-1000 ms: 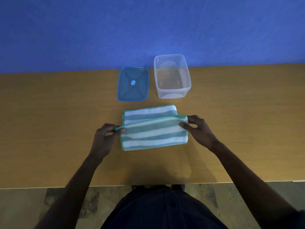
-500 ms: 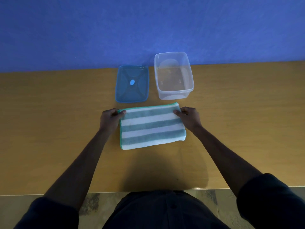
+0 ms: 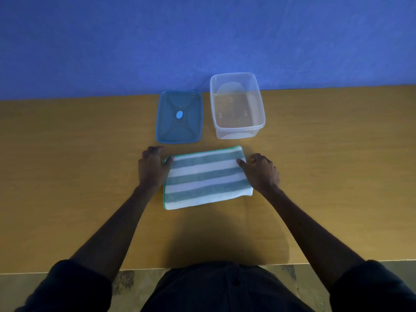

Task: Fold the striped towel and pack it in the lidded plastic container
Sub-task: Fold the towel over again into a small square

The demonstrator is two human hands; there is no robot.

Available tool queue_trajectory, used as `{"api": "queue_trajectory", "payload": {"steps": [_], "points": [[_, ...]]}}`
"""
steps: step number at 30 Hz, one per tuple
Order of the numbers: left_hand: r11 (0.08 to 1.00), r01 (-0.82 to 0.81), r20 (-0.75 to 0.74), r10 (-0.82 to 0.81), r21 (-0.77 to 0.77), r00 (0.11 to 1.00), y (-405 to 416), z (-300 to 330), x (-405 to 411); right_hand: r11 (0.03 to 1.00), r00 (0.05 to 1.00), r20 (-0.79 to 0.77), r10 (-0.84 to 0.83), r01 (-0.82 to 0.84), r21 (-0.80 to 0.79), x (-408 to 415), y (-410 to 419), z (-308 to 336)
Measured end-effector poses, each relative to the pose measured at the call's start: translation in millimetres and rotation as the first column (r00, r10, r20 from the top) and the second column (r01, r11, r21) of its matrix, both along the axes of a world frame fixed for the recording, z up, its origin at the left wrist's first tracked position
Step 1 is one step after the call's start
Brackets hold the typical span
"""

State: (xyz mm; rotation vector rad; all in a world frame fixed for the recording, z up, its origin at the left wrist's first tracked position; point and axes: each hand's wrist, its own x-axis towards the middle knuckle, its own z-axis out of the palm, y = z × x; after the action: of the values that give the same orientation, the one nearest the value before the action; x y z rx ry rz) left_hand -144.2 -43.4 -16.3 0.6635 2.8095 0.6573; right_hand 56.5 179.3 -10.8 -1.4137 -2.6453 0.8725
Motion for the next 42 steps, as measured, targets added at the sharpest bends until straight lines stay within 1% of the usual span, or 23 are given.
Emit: {"api": "queue_trajectory", "payload": {"steps": [2, 5, 7, 9, 12, 14, 18, 20, 22, 24, 25, 29, 31, 32, 34, 36, 38, 40, 42], "points": [[0.990, 0.140, -0.093, -0.138, 0.013, 0.986, 10, 9, 10, 1.000, 0.998, 0.054, 0.023, -0.023, 0.000, 12, -3, 2], [0.919, 0.395, -0.170, -0.389, -0.001, 0.905, 32, 20, 35, 0.996, 0.991, 0.113, 0.067, -0.060, -0.070, 27, -9, 5], [0.831, 0.552, -0.189, -0.554, -0.064, 0.811, 50, 22, 53, 0.992, 0.989, 0.119, 0.083, -0.071, -0.104, 34, -14, 7], [0.723, 0.678, -0.193, -0.690, -0.133, 0.698, 68, 22, 67, 0.993, 0.993, 0.099, 0.068, -0.057, -0.104, 38, -20, 10], [0.580, 0.787, -0.150, -0.815, -0.212, 0.560, 91, 19, 78, 0.996, 0.999, 0.011, 0.031, -0.030, -0.081, 45, -28, 12], [0.514, 0.815, -0.083, -0.855, -0.266, 0.512, 103, 15, 83, 0.993, 0.997, -0.070, 0.032, -0.040, -0.114, 51, -31, 10], [0.446, 0.830, 0.089, -0.862, -0.335, 0.499, 114, 4, 89, 0.954, 0.975, -0.223, -0.015, -0.052, -0.295, 61, -29, 3], [0.432, 0.826, 0.119, -0.857, -0.362, 0.501, 116, 0, 89, 0.922, 0.966, -0.254, -0.056, -0.047, -0.385, 66, -28, -1], [0.436, 0.819, 0.109, -0.856, -0.373, 0.505, 117, -2, 89, 0.903, 0.965, -0.250, -0.076, -0.040, -0.427, 71, -27, -6], [0.430, 0.818, 0.091, -0.863, -0.382, 0.497, 119, -1, 87, 0.908, 0.972, -0.222, -0.071, -0.030, -0.418, 76, -27, -10], [0.423, 0.818, 0.082, -0.869, -0.390, 0.489, 121, 0, 87, 0.923, 0.979, -0.196, -0.059, -0.022, -0.385, 78, -28, -12], [0.388, 0.802, 0.035, -0.892, -0.454, 0.451, 130, 11, 84, 0.990, 0.997, -0.078, -0.017, 0.006, -0.140, 80, -32, -13], [0.386, 0.784, 0.029, -0.890, -0.486, 0.456, 137, 18, 81, 0.999, 0.998, -0.062, 0.024, -0.026, -0.038, 76, -34, -10], [0.380, 0.771, 0.032, -0.888, -0.511, 0.459, 140, 22, 80, 0.999, 0.998, -0.046, 0.042, -0.043, -0.014, 74, -36, -9], [0.355, 0.744, 0.039, -0.890, -0.565, 0.454, 145, 27, 77, 0.998, 0.998, 0.002, 0.056, -0.056, -0.004, 70, -38, -8], [0.340, 0.724, 0.005, -0.904, -0.600, 0.428, 149, 30, 77, 0.998, 0.997, 0.047, 0.056, -0.055, -0.022, 65, -39, -8], [0.332, 0.719, -0.044, -0.921, -0.610, 0.388, 151, 36, 77, 0.994, 0.998, 0.050, 0.045, -0.040, -0.099, 60, -37, -7], [0.341, 0.745, -0.063, -0.925, -0.573, 0.375, 151, 44, 73, 0.981, 1.000, 0.018, 0.024, -0.020, -0.195, 56, -31, -3], [0.378, 0.785, -0.052, -0.912, -0.490, 0.406, 148, 59, 67, 0.971, 1.000, -0.030, -0.001, -0.006, -0.239, 54, -23, 6]]}}
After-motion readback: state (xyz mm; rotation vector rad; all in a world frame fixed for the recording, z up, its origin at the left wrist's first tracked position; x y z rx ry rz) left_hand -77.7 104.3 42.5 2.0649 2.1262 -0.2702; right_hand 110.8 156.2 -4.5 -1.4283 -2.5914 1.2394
